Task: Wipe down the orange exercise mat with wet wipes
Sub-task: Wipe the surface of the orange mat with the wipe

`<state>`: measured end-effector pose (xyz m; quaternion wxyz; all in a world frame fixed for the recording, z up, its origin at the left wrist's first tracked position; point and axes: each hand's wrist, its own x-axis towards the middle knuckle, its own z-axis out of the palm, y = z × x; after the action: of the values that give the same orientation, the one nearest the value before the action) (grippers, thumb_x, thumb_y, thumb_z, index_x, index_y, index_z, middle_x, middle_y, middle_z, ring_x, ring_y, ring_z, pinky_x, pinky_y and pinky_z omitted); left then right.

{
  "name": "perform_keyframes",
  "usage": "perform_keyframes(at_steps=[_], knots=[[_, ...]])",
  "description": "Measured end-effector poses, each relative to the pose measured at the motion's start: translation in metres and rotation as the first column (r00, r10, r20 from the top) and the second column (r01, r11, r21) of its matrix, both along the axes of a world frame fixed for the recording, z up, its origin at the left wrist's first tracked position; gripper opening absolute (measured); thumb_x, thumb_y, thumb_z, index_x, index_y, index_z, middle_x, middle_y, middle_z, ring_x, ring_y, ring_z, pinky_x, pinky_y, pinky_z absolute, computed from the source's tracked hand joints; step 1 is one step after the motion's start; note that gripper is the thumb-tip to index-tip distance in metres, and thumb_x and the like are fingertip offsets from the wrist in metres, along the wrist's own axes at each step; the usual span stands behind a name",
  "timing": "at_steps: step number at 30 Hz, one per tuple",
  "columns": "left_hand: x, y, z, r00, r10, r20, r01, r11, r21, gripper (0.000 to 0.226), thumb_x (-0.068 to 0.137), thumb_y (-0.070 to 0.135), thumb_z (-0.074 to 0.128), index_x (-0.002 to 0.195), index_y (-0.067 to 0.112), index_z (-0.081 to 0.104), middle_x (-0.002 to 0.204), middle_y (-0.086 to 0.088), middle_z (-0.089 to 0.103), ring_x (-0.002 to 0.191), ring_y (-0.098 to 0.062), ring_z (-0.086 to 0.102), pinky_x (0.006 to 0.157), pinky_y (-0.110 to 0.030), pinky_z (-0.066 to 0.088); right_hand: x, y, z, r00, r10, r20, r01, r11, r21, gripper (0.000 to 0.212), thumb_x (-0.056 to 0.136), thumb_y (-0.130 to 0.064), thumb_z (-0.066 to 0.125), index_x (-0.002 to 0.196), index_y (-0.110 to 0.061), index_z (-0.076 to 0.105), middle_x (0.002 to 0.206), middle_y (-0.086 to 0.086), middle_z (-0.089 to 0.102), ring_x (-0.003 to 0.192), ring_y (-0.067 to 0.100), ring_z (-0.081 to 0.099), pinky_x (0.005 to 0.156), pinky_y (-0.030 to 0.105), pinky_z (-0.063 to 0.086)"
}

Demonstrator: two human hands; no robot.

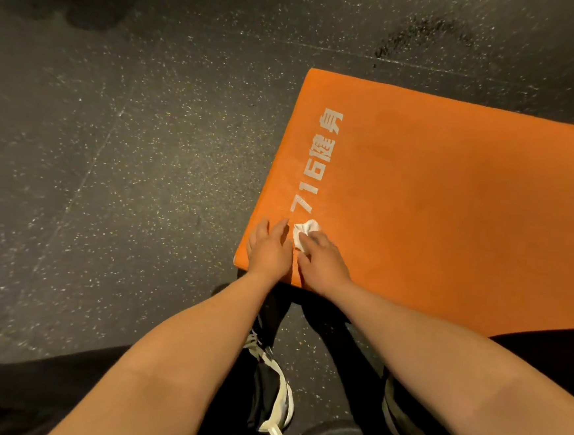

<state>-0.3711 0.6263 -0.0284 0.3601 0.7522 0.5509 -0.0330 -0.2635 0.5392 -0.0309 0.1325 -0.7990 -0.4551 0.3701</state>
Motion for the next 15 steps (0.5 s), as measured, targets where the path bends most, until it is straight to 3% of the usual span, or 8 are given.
perform_keyframes(at_steps=[3,5,8,11,15], knots=[[0.006,-0.018,-0.004,0.991,-0.119,0.053,0.118,0.993,0.028,0.048,0.105,0.029,0.042,0.152,0.032,0.039,0.163,0.002,0.028,0.147,-0.024,0.023,0.122,-0.040,0.012,-0.002,-0.008,0.000,0.992,-0.046,-0.120,0.056,0.995,0.081,0.053,0.104,-0.014,0.047,0.156,-0.020,0.037,0.166,0.005,0.025,0.153,0.025,0.020,0.125,0.040,0.016],[0.008,-0.027,-0.005,0.984,-0.163,0.070,0.160,0.986,0.056,0.050,0.105,0.024,0.041,0.153,0.034,0.037,0.163,0.008,0.028,0.146,-0.020,0.023,0.118,-0.036,0.010,0.000,-0.015,0.000,0.984,-0.109,-0.141,0.127,0.983,0.130,0.054,0.102,-0.009,0.048,0.154,-0.020,0.041,0.167,0.003,0.020,0.153,0.022,0.020,0.125,0.038,0.020],[0.009,-0.035,-0.006,0.970,-0.244,0.024,0.239,0.964,0.113,0.049,0.106,0.026,0.038,0.154,0.033,0.034,0.166,0.008,0.020,0.147,-0.019,0.020,0.118,-0.042,0.009,0.004,-0.029,0.001,0.981,-0.186,0.047,0.179,0.977,0.119,0.050,0.102,-0.012,0.046,0.152,-0.018,0.044,0.166,0.008,0.023,0.153,0.027,0.018,0.125,0.040,0.017],[0.012,-0.046,-0.008,0.949,-0.316,-0.008,0.315,0.943,0.106,0.044,0.107,0.034,0.036,0.150,0.029,0.040,0.167,0.004,0.016,0.150,-0.020,0.016,0.121,-0.048,0.008,0.003,-0.046,0.001,0.963,-0.163,0.215,0.167,0.986,0.002,0.049,0.106,-0.026,0.038,0.155,-0.021,0.035,0.167,0.007,0.020,0.155,0.026,0.010,0.125,0.044,0.008],[0.015,-0.059,-0.012,0.940,-0.339,0.037,0.332,0.935,0.122,0.036,0.103,0.030,0.046,0.137,0.022,0.054,0.158,-0.001,0.038,0.141,-0.027,0.033,0.117,-0.042,0.023,-0.002,-0.061,-0.001,0.957,-0.161,0.242,0.180,0.982,-0.055,0.051,0.107,-0.034,0.035,0.156,-0.021,0.031,0.163,0.015,0.018,0.153,0.030,0.009,0.126,0.045,0.005]])
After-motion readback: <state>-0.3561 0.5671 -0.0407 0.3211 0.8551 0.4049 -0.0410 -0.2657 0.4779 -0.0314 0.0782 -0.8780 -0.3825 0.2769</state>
